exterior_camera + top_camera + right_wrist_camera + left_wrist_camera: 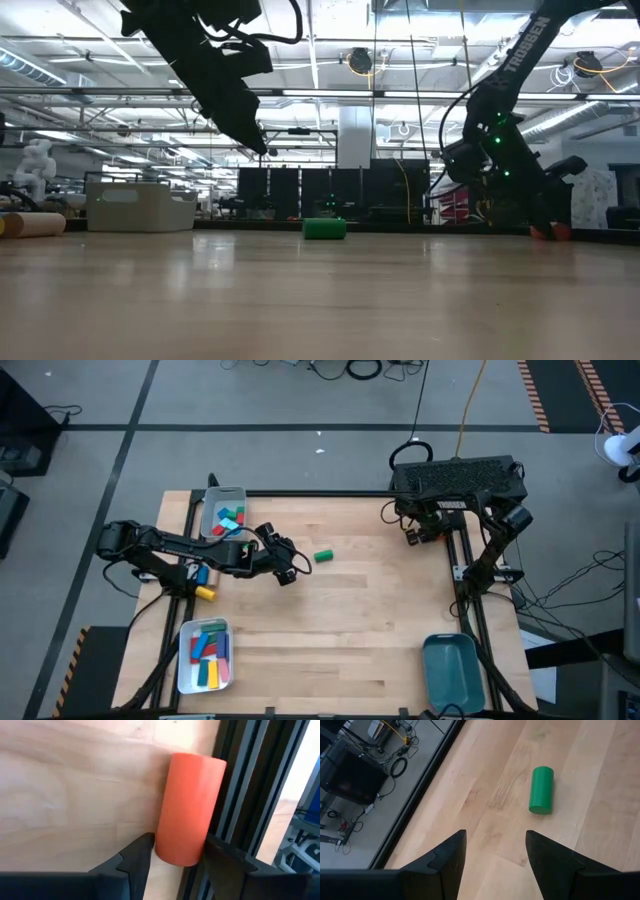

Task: Sort blocks by size
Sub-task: Put the orange cylindrical block into the blue green bin, then put the green cylindrical block into the blue bin

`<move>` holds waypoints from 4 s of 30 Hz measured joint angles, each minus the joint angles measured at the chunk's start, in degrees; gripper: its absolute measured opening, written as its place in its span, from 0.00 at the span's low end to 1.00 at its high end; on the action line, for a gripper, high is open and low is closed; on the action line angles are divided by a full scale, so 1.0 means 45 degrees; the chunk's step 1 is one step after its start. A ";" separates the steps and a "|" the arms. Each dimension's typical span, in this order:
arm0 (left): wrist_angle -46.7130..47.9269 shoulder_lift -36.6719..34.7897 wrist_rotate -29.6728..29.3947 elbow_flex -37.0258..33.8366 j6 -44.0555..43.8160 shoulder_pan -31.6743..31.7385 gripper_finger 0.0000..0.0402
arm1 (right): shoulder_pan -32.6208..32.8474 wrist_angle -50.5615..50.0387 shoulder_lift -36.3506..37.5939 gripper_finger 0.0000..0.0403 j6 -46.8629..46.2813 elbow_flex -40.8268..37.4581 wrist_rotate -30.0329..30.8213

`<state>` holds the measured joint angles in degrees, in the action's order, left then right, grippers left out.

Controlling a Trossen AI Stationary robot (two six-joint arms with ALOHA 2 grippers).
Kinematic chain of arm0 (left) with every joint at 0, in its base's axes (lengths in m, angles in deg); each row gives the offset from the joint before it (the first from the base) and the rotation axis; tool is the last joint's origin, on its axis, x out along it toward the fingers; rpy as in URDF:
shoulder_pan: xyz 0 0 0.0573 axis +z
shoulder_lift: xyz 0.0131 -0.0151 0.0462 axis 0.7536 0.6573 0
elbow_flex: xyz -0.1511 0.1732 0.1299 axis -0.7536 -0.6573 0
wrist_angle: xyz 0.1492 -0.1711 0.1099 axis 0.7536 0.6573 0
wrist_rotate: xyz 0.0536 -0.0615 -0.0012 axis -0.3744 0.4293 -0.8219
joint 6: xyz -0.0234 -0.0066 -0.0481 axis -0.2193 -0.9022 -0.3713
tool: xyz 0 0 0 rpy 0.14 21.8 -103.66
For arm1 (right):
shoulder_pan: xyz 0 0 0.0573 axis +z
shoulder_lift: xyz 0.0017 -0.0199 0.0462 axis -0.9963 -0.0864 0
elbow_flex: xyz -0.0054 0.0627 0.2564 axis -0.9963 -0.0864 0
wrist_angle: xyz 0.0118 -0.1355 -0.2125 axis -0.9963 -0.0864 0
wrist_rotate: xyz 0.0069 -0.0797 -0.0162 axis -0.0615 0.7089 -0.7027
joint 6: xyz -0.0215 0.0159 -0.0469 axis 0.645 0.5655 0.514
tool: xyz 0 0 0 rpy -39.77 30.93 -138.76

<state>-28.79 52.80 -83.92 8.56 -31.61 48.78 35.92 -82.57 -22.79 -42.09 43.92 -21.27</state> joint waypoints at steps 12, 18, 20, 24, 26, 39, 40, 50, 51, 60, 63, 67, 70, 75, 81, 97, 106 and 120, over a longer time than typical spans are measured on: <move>0.0000 0.0000 -0.0005 0.0000 -0.0005 0.0000 0.52 | -0.0093 0.0148 0.0019 0.29 0.0212 0.0027 -0.0097; 0.0000 0.0000 0.0005 0.0000 -0.0010 0.0000 0.52 | -0.0089 0.0024 0.0024 0.27 0.0251 0.0048 -0.0088; 0.0000 0.0000 0.0005 0.0000 -0.0010 0.0000 0.52 | -0.0025 -0.0308 0.0022 0.28 0.0253 0.0096 -0.0090; 0.0002 0.0000 0.0006 0.0003 -0.0006 0.0000 0.52 | 0.0576 -0.1603 0.0105 0.27 0.0353 0.0417 -0.0351; -0.0005 0.0000 0.0010 0.0005 -0.0009 0.0000 0.52 | 0.1050 -0.2113 0.0367 0.27 0.0352 0.0648 -0.0307; -0.0184 0.0000 0.0015 0.0005 0.0076 0.0024 0.52 | 0.5382 -0.4562 0.4423 0.28 -0.0650 0.1405 -0.3808; -0.0264 0.0000 0.0016 0.0005 0.0232 0.0024 0.52 | 0.5776 -0.4748 0.4759 0.28 -0.0951 0.1405 -0.3984; -0.1388 0.0000 0.0024 0.0014 0.0966 0.0029 0.52 | 0.9967 -0.5209 0.7522 0.28 -0.4319 0.1405 -0.7240; -0.1392 0.0000 0.0024 0.0015 0.0971 0.0029 0.52 | 1.0397 -0.5213 0.7705 0.28 -0.4658 0.1405 -0.7497; -0.1467 0.0000 0.0034 0.0015 0.1286 0.0031 0.52 | 1.4329 -0.5051 0.8296 0.28 -0.7931 0.1405 -0.9749; -0.1569 0.0000 0.0039 0.0015 0.1628 0.0034 0.52 | 1.5607 -0.4462 0.8291 0.27 -0.9189 0.1405 -1.0673; -0.1568 0.0000 0.0044 0.0136 0.1745 0.0034 0.52 | 1.7369 -0.2828 0.8286 0.27 -1.1209 0.1405 -1.1403; -0.1622 -0.0005 0.0049 0.0290 0.1928 0.0034 0.52 | 1.8604 -0.1720 0.8156 0.28 -1.2601 0.1410 -1.1414; -0.1663 -0.0005 0.0053 0.0340 0.2158 0.0034 0.52 | 2.0328 -0.1060 0.7445 0.28 -1.4517 0.1410 -1.1399; -0.2466 -0.0005 0.0056 0.0340 0.2445 0.0034 0.52 | 2.1404 -0.0611 0.6220 0.30 -1.5566 0.1410 -1.1299; -0.3254 -0.0005 0.0073 0.0340 0.2239 0.0034 0.52 | 2.1580 -0.1406 0.4347 0.52 -1.3966 0.1410 -1.0804; -0.3227 -0.0005 0.0081 0.0340 0.1912 0.0034 0.52 | 2.1229 -0.2755 0.4861 0.53 -1.3090 0.1410 -0.9005; -0.3089 -0.0004 0.0107 0.0196 0.0710 -0.0183 0.52 | 2.0138 -0.2803 0.5270 0.52 -1.1162 0.1410 -0.5540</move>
<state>-42.68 52.78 -83.44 9.44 -28.41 47.96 126.54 -95.18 0.92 -92.31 50.27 -46.20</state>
